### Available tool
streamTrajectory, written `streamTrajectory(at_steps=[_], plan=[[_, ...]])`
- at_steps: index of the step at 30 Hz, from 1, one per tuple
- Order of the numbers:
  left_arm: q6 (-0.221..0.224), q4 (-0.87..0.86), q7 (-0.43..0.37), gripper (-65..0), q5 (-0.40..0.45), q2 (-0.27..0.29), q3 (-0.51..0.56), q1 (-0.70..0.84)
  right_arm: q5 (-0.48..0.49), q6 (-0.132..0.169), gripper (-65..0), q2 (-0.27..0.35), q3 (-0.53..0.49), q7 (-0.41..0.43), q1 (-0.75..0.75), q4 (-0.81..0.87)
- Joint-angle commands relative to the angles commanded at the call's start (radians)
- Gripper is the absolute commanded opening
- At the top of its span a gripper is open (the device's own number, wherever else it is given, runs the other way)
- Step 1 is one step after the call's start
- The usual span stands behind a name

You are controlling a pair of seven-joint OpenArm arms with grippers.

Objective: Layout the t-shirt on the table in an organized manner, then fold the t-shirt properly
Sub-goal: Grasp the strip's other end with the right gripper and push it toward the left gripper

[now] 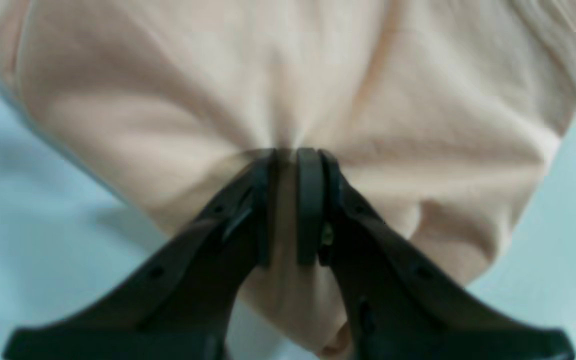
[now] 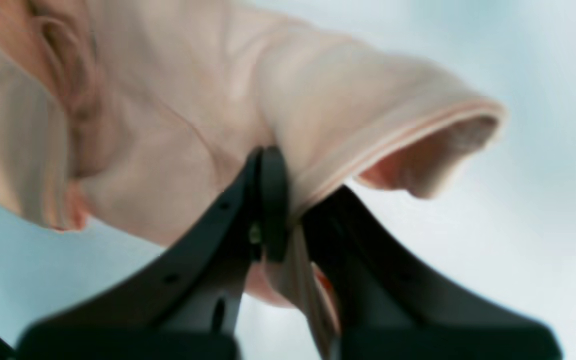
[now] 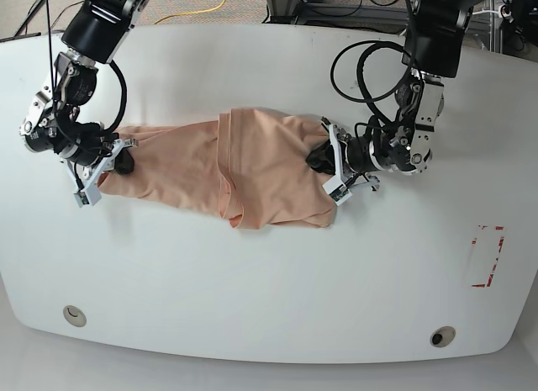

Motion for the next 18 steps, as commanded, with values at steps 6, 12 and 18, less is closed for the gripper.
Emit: streamTrajectory(at_steps=[6, 12, 18], plan=[[0.0, 0.135, 0.083, -58.6, -0.114, -0.04, -0.028, -0.006, 0.0, 0.0, -65.0, -0.005, -0.002, -0.011, -0.006, 0.038], [0.0, 0.144, 0.081, -58.6, -0.138, -0.044, -0.094, -0.011, 0.002, 0.0, -65.0, -0.002, -0.002, -0.012, -0.009, 0.04], [0.0, 0.094, 0.077, -58.6, -0.14, -0.043, -0.104, -0.021, 0.003, 0.0, -65.0, 0.002, -0.02, -0.031, -0.011, 0.098]])
